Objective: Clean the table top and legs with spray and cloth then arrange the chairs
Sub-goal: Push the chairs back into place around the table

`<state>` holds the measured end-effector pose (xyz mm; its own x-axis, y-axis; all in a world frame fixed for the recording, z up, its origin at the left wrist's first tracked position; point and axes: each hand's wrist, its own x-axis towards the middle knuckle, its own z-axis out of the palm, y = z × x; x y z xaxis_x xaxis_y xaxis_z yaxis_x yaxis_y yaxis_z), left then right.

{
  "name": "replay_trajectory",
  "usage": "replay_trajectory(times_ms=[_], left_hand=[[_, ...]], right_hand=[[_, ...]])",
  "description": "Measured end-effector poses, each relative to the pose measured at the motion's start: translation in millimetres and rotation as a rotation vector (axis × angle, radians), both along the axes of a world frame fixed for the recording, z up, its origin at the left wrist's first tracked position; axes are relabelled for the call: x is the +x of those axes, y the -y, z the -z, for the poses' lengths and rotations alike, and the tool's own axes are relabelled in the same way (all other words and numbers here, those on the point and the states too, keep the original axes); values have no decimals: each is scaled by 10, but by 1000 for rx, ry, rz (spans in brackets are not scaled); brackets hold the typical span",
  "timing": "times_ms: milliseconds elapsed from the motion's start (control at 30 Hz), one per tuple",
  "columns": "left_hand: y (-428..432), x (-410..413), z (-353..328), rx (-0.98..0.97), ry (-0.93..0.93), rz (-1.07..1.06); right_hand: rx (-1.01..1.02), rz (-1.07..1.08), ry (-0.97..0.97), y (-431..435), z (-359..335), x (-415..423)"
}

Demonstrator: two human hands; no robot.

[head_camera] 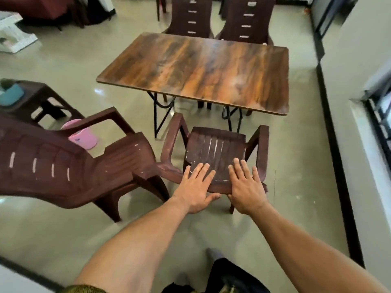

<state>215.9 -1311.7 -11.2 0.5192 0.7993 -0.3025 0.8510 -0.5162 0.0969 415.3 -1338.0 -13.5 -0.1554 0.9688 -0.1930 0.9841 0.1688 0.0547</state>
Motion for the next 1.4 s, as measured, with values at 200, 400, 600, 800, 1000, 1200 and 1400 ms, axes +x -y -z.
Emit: replay_trajectory(times_ms=[200,400,600,800,1000,1200,1400], left_hand=[[-65,147,-18,-24,-4,-35],[-347,10,-3,-30,18,-23],[-412,-91,-7,-53,5,-34],[-369,-124,13,-67,57,-41],[-331,-100,5,-59,97,-32],[-345,-105,-12,-80,93,-39],[-373,-238,-60,-53,2,0]], right_hand=[[-75,154,-20,1,-26,199],[-109,214,-31,-235,-88,29],[-122,172,-8,-249,-147,-53],[-121,149,-26,-174,-147,-64],[-120,154,-41,-153,-153,-33],[-98,183,-57,-162,-85,-42],[-93,184,-191,-236,-35,-159]])
